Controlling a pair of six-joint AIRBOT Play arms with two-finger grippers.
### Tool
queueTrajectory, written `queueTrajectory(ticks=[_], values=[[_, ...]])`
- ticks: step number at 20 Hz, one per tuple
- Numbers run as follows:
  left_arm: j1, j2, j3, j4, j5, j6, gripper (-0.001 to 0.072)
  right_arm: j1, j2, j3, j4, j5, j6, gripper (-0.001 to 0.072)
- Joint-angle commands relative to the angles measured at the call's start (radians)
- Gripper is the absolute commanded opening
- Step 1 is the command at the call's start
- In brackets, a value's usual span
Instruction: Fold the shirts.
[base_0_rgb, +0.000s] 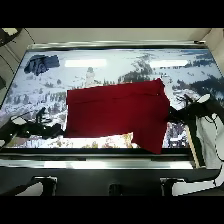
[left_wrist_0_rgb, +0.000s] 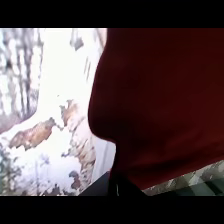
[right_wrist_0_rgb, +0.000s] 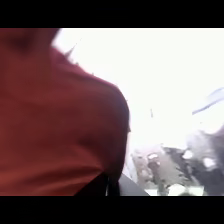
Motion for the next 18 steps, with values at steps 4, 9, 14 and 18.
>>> queueTrajectory(ticks=[4,9,14,18], values=[[0.001,0.229,0.672,0.023,0.024,-0.031,0.0021,0.000,0.402,0.415,0.045,-0.212,-0.124,0.0035],[0.001,0.381,1.278,0.189,0.160,-0.158,0.0022,0.000,0.828,0.578,-0.012,-0.543,-0.147,0.0035],[0.001,0.494,1.313,0.219,0.159,-0.178,0.0022,0.000,1.009,0.578,-0.153,-0.430,-0.053,0.0035],[0.001,0.493,1.313,0.226,0.159,-0.177,0.0022,0.000,1.037,0.579,-0.161,-0.379,0.000,0.0035]])
